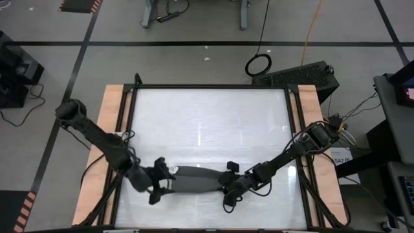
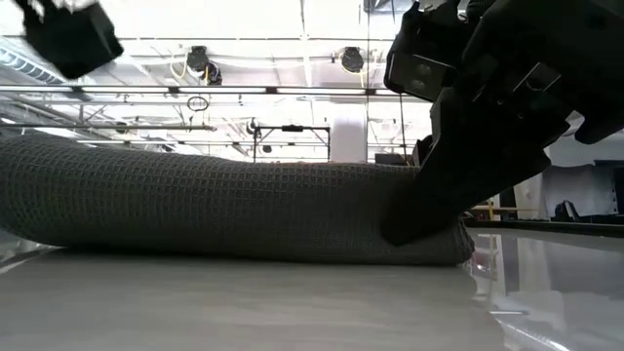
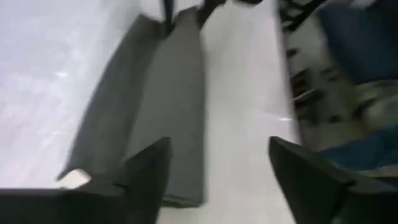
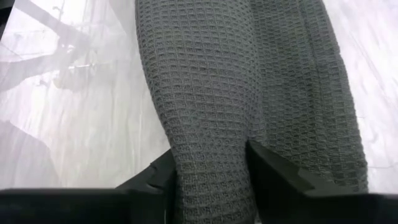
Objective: Roll towel
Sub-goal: Roll the gray towel
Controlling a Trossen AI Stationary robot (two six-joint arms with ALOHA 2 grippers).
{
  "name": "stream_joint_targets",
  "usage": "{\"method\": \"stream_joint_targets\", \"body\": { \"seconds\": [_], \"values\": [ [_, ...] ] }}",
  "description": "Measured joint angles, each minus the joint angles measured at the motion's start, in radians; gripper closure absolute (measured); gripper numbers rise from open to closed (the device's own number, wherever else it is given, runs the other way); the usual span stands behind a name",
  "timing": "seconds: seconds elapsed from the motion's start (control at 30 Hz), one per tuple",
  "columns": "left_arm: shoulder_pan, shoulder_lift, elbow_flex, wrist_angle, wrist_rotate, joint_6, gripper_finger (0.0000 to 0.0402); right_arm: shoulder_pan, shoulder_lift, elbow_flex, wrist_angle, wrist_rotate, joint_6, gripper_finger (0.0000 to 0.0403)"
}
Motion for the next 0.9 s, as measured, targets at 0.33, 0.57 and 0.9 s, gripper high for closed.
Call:
{"method": "stream_joint_targets", "body": {
  "seconds": [0.33, 0.57, 0.9],
  "values": [
    [-0.047, 0.266, -0.001, 0.105, -0.077, 0.092, 0.0043, 0.000, 0.000, 0.000, 0.000, 0.000, -0.001, 0.0253],
    [-0.007, 0.343, -0.001, 0.090, -0.099, 0.065, 0.0113, 0.000, 0.000, 0.000, 0.000, 0.000, -0.004, 0.0260],
    [0.089, 0.344, 0.000, 0.051, 0.061, 0.043, 0.0248, 0.000, 0.000, 0.000, 0.002, 0.000, -0.018, 0.0352]
  ]
}}
